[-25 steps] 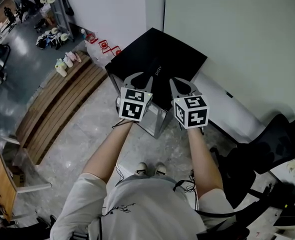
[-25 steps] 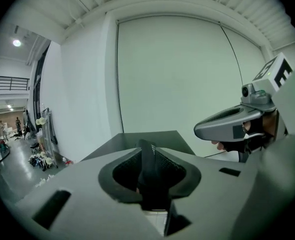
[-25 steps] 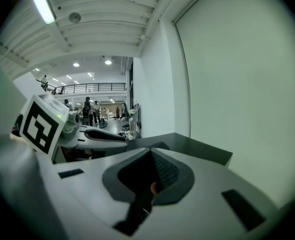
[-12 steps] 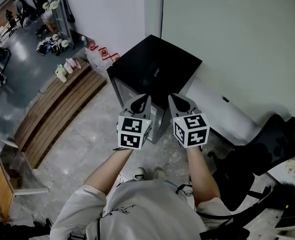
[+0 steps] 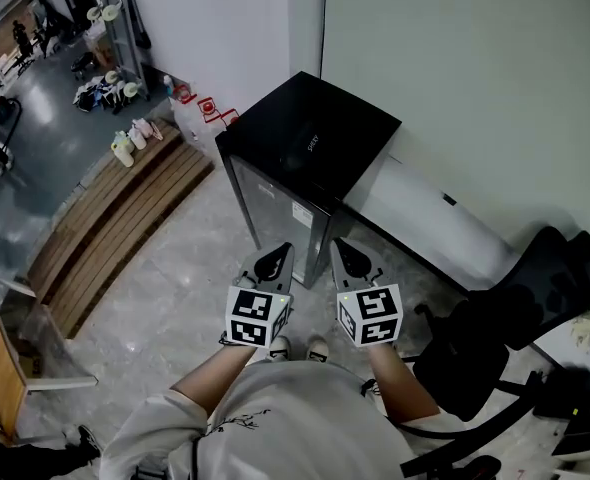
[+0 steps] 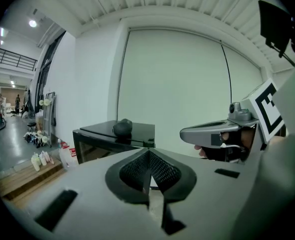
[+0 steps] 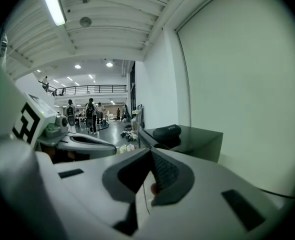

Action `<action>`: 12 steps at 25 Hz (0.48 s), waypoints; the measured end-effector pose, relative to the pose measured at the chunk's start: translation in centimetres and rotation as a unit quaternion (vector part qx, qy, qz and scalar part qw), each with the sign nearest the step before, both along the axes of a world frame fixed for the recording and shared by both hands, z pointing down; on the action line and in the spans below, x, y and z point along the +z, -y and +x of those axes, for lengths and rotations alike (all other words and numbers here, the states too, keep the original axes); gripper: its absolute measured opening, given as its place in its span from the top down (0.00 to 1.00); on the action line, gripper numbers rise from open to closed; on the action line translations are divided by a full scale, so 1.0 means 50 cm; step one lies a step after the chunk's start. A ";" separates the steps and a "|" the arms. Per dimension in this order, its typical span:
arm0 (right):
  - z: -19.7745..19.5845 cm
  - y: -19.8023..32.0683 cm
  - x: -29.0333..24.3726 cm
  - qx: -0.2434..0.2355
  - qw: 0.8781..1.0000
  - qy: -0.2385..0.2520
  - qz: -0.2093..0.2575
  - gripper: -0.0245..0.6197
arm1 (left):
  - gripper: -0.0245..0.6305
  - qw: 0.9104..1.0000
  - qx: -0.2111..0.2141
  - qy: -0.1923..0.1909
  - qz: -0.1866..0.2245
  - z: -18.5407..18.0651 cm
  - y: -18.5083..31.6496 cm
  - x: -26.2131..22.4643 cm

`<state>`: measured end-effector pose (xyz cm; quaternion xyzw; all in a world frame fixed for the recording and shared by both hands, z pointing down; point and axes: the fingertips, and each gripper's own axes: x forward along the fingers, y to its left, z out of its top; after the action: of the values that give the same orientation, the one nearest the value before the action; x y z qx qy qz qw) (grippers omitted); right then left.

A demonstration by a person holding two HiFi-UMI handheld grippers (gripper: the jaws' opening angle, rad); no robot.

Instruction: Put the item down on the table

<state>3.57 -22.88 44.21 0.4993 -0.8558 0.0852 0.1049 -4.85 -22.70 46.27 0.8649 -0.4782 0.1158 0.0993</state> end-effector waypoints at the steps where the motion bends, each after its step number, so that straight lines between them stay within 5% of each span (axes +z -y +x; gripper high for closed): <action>1: 0.001 -0.011 0.011 0.002 1.000 0.004 -0.002 0.96 | 0.95 1.000 -0.003 -0.001 -0.007 -0.002 -0.012 0.015; 12: 0.014 -0.080 0.102 0.047 0.998 0.031 -0.016 0.96 | 0.95 0.999 -0.026 0.009 0.023 -0.021 -0.055 0.047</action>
<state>4.29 -18.90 49.33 0.5344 -0.8328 0.1189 0.0824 -5.89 -19.95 48.62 0.8529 -0.5043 0.1104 0.0782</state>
